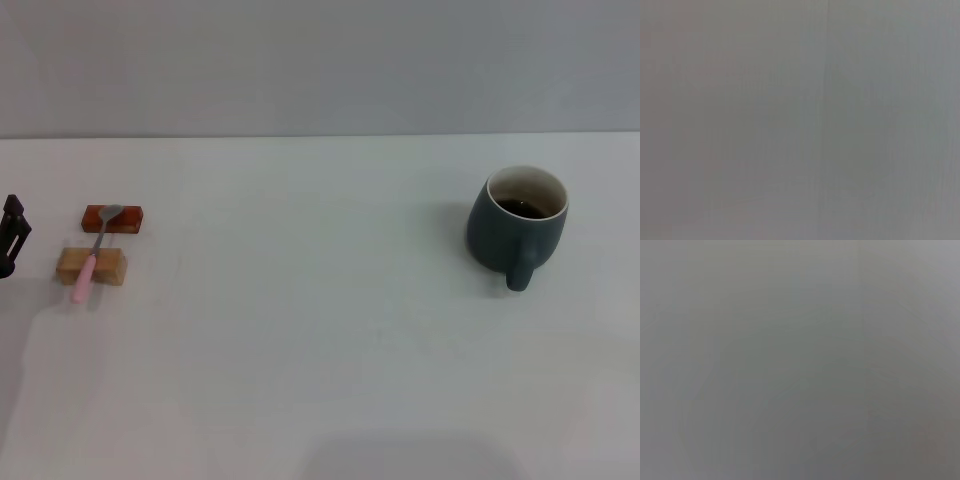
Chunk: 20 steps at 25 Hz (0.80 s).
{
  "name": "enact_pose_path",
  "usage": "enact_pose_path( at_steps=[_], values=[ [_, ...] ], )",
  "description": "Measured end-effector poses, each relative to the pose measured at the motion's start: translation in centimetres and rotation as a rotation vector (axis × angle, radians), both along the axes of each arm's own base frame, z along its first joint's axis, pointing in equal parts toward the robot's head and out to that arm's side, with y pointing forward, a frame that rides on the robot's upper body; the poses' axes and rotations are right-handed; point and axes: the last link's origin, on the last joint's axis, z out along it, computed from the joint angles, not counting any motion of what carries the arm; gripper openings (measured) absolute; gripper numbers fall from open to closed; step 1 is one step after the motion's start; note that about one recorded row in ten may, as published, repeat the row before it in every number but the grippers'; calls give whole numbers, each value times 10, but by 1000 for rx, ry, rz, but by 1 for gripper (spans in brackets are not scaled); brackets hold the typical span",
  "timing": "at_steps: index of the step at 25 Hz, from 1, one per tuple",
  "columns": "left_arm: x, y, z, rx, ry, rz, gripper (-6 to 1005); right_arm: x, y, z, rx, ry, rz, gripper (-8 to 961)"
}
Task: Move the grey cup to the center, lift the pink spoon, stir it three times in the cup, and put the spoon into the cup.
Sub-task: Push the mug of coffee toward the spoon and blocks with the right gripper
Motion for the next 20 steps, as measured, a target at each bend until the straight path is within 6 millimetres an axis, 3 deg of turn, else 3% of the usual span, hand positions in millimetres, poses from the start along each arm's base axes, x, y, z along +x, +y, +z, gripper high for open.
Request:
enact_pose_path(
  at_steps=[13, 20],
  values=[
    [-2, -1, 1, 1, 0, 6, 834, 1, 14, 3, -10, 7, -10, 0],
    [0, 0, 1, 2, 1, -1, 833, 16, 48, 16, -77, 30, -107, -1]
  ],
)
